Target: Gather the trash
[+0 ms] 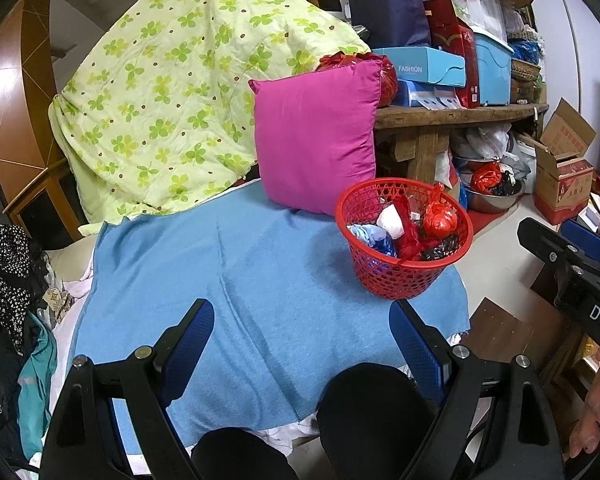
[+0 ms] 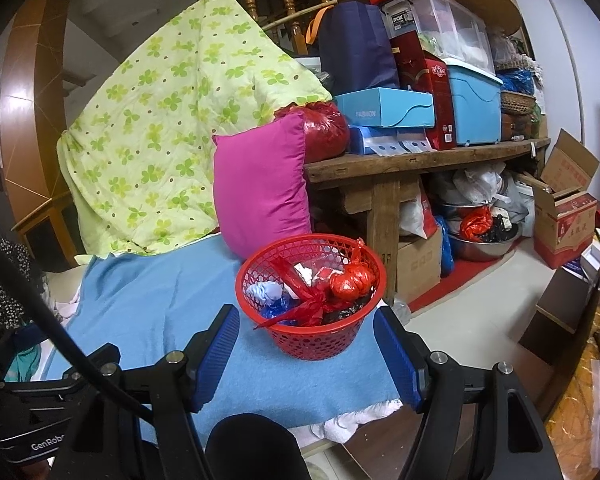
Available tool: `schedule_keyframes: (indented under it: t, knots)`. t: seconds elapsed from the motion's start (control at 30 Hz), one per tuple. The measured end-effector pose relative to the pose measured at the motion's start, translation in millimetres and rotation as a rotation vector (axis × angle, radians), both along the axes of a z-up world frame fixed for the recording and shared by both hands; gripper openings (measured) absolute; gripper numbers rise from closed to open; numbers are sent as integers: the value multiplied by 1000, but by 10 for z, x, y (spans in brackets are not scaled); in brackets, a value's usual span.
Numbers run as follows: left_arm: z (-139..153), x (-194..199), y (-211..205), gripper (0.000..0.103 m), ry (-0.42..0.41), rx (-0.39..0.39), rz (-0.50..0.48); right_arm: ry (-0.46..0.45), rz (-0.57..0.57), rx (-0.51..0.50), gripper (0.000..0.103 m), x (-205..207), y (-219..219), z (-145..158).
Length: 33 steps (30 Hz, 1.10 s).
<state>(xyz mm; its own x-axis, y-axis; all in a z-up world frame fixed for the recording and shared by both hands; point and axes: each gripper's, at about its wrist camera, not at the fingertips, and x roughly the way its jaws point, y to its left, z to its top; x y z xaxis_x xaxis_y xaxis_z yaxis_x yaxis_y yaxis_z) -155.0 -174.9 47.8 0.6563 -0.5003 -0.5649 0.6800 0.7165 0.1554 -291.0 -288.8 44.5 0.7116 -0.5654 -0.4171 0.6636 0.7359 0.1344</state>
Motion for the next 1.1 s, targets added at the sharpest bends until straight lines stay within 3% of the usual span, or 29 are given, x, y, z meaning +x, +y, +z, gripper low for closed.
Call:
schedule_keyframes:
  t: [0.77,0.93,1.1]
  knots:
    - [50,47,18,90,-2,-21,-1,10,10,-22,73,101,41,61]
    - [5,281,55,90,25,-41,10,21,0,-25,73,259,-14,53]
    - [-84,821,323,90,70,-85,100,37,32,-39,73,590,-28,45]
